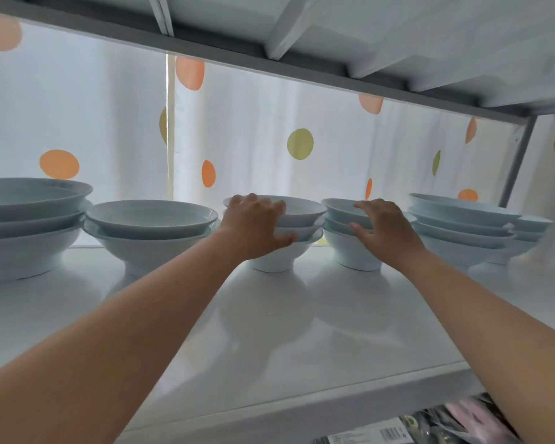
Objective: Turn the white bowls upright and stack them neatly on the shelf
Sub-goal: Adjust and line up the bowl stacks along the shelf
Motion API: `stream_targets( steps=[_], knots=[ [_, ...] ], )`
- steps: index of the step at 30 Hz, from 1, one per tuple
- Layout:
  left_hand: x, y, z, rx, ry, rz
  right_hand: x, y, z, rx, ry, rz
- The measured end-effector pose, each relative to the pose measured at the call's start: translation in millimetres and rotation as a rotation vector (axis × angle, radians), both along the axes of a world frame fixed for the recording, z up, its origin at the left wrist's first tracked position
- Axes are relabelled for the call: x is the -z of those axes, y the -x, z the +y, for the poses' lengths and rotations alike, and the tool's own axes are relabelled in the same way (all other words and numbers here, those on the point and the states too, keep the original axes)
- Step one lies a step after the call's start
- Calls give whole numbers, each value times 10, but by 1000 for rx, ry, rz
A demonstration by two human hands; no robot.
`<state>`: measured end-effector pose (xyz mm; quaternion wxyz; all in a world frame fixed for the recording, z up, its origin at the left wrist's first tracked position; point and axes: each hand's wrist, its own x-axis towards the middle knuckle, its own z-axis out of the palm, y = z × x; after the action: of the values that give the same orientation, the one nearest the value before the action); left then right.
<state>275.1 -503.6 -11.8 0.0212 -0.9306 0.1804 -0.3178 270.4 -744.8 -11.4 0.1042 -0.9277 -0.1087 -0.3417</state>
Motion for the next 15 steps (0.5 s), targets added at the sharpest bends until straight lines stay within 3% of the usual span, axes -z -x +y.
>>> stream_targets(
  steps=[5,11,15],
  knots=[
    [27,-18,-431,76,51,-93,95,-73,-253,26,36,25],
    [-9,-149,-1144,101,-47,-223,36,-261,-783,-77,108,64],
    [-34,-312,-1634,39,-152,-110,30,-347,-999,-207,152,101]
  ],
)
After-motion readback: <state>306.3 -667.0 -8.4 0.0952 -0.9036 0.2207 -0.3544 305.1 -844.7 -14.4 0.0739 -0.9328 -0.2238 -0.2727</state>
